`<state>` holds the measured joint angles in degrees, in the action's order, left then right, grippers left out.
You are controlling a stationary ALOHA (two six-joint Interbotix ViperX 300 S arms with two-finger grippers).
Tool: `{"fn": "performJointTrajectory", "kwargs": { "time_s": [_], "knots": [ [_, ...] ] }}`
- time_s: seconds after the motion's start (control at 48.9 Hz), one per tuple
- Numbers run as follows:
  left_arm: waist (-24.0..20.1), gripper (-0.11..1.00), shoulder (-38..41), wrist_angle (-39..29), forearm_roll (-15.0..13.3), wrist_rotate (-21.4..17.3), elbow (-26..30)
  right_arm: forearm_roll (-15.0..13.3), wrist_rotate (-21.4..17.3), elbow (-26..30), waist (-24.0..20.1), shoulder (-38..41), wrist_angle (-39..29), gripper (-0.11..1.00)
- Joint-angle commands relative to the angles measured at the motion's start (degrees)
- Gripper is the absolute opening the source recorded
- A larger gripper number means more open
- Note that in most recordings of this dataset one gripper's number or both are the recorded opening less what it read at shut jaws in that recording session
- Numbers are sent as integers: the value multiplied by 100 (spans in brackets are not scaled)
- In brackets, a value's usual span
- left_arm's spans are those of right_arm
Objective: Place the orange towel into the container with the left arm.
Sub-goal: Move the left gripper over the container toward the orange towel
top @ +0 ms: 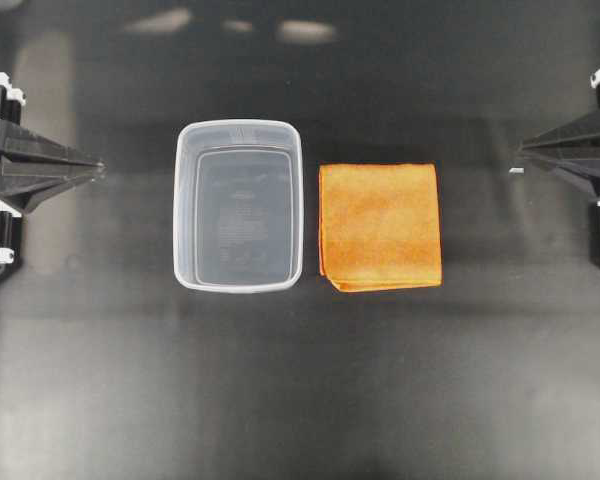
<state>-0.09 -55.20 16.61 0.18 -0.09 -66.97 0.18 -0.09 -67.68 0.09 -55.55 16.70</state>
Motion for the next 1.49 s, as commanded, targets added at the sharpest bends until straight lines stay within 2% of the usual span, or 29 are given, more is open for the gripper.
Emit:
{"fn": "performJointTrajectory", "kwargs": {
  "time_s": [0.0,0.061,0.123,0.368,0.531,0.634,0.797,0.838,0.899,0.961,1.165,1.226,1.288,1.472],
  "knots": [
    [255,6,62,-123,237,70,158,26,-62,105,-44,26,44,1],
    [290,5,79,-369,237,97,264,53,-62,88,-53,18,44,6],
    [299,0,88,-686,237,132,413,62,-97,97,-53,0,62,-1],
    [281,0,246,-2153,237,70,1178,70,-352,105,9,-185,26,-1],
    [193,0,615,-2593,237,141,1687,70,-360,88,79,-308,-308,4],
    [158,0,984,-2813,237,141,2109,70,-360,105,158,-325,-475,20],
    [97,1,1661,-3384,237,132,2716,70,-352,114,193,-413,-554,64],
    [79,3,1854,-3604,246,132,2883,70,-352,105,211,-466,-554,72],
    [53,8,2180,-3946,237,132,3173,70,-343,105,229,-519,-571,78],
    [18,18,2549,-4298,237,114,3489,70,-308,105,237,-589,-571,77],
    [-26,71,3990,-5388,246,26,4869,70,-290,88,255,-861,-571,76],
    [-26,83,4447,-5660,246,-35,5335,70,-290,79,246,-905,-580,76],
    [-18,89,4948,-5950,246,-149,5836,70,-281,79,246,-932,-580,76],
    [44,89,6293,-6504,246,-563,6943,70,-264,79,246,-967,-571,76]
  ]
}}
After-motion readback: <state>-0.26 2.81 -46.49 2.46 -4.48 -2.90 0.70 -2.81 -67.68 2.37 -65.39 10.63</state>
